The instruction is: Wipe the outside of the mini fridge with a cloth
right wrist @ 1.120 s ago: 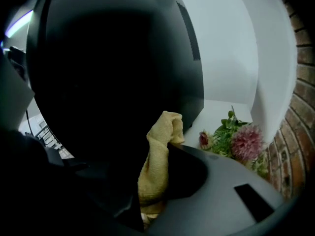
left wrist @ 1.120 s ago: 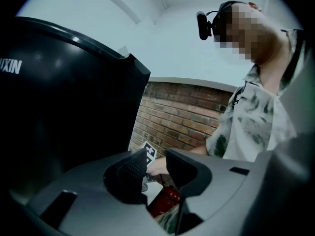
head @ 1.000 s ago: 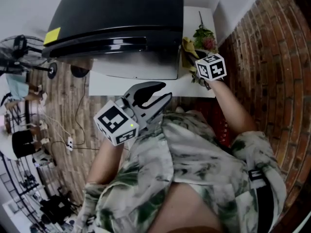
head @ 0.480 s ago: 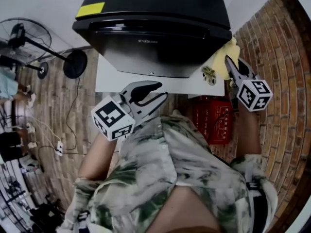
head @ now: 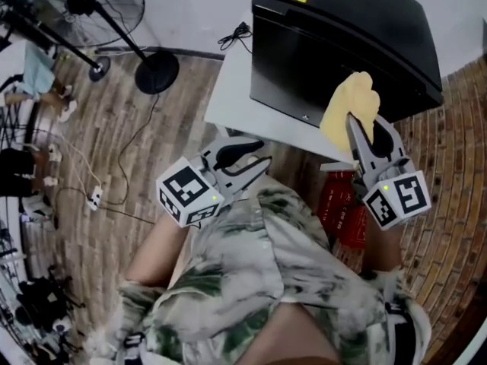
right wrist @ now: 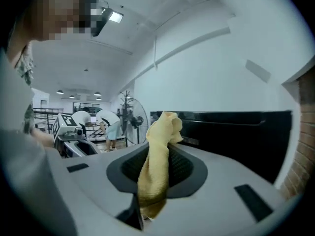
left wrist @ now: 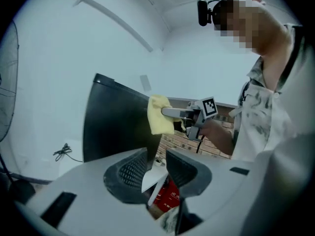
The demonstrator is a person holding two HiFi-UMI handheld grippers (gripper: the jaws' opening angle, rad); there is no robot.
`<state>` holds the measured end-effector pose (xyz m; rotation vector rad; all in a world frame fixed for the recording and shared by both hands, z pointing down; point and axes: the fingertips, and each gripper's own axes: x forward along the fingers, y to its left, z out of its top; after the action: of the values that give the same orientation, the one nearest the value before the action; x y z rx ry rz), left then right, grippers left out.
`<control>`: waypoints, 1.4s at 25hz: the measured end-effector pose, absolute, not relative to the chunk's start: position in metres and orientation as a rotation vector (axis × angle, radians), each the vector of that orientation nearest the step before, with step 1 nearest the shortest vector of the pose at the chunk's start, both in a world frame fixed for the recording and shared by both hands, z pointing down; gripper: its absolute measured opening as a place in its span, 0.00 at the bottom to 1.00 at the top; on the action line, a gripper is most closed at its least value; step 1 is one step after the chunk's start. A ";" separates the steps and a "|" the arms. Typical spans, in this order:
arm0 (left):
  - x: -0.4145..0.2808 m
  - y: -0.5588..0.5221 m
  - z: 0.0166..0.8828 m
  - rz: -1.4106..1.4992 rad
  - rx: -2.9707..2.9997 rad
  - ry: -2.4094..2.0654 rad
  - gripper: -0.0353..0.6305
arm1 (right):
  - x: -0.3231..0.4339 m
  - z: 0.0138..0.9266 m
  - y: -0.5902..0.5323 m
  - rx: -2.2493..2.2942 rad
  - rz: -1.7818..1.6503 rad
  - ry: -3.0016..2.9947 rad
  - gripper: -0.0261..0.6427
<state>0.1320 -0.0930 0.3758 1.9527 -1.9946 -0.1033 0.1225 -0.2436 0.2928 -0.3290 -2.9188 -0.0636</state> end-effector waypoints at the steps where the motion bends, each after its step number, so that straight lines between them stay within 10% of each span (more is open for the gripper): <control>1: 0.126 -0.079 0.376 -0.113 1.926 -2.027 0.22 | 0.105 0.296 -0.219 -0.403 -0.072 -2.904 0.18; 14: -0.031 0.077 0.394 -0.061 1.834 -2.049 0.22 | -0.111 0.350 0.009 -0.764 -0.095 -2.764 0.18; 35: -0.236 0.107 0.370 0.112 2.521 -1.285 0.22 | -0.228 0.330 -0.018 0.426 -0.139 -2.780 0.18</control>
<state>-0.2359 0.1070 0.3703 2.5209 -1.2854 0.1120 -0.2275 -0.0184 0.3298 0.4256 -2.7802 -0.1385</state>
